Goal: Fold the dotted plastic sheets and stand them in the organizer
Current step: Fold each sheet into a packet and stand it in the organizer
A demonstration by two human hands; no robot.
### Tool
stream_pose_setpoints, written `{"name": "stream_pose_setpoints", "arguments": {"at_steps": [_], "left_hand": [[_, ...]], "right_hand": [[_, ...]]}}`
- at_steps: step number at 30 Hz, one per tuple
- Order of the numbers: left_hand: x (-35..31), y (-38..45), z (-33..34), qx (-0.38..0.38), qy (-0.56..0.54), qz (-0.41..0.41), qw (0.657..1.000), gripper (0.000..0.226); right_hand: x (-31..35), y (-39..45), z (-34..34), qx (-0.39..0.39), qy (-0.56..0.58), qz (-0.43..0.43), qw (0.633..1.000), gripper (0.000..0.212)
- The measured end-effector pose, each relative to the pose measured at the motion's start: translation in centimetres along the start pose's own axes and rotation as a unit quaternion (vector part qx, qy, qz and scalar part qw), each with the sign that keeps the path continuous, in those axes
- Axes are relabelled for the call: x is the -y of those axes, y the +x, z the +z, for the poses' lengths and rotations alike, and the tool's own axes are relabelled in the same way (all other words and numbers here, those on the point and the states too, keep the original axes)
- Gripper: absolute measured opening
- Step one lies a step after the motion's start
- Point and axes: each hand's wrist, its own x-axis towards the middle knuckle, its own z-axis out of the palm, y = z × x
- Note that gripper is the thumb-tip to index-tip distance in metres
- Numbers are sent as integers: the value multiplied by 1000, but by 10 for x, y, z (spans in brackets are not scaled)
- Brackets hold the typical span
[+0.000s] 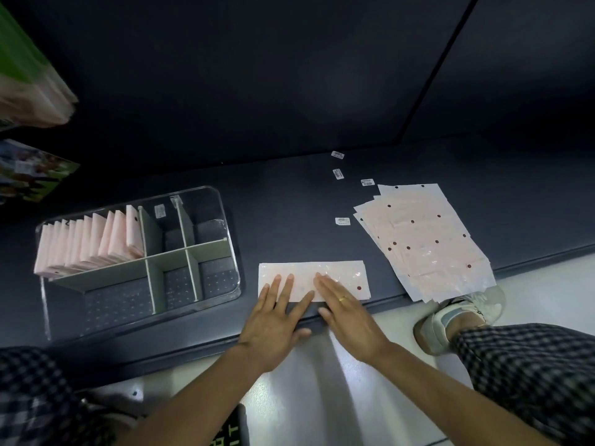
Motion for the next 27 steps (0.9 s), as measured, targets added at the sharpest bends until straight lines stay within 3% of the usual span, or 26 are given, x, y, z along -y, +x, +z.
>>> {"name": "stream_pose_setpoints", "arguments": {"at_steps": [6, 10, 17, 23, 27], "left_hand": [[15, -9, -1, 1, 1, 16, 1000, 65], [6, -6, -4, 9, -8, -9, 1000, 63], [-8, -1, -11, -30, -27, -55, 998, 54], [-19, 0, -21, -85, -49, -84, 992, 52], [-20, -1, -22, -79, -139, -72, 985, 34]], "right_hand": [[-53, -28, -29, -24, -3, 77, 997, 48], [-63, -25, -39, -52, -115, -18, 992, 34], [-65, -9, -54, -79, -263, -172, 946, 29], [-24, -12, -61, -71, -233, -234, 941, 8], [21, -18, -52, -72, -159, -208, 962, 24]]}}
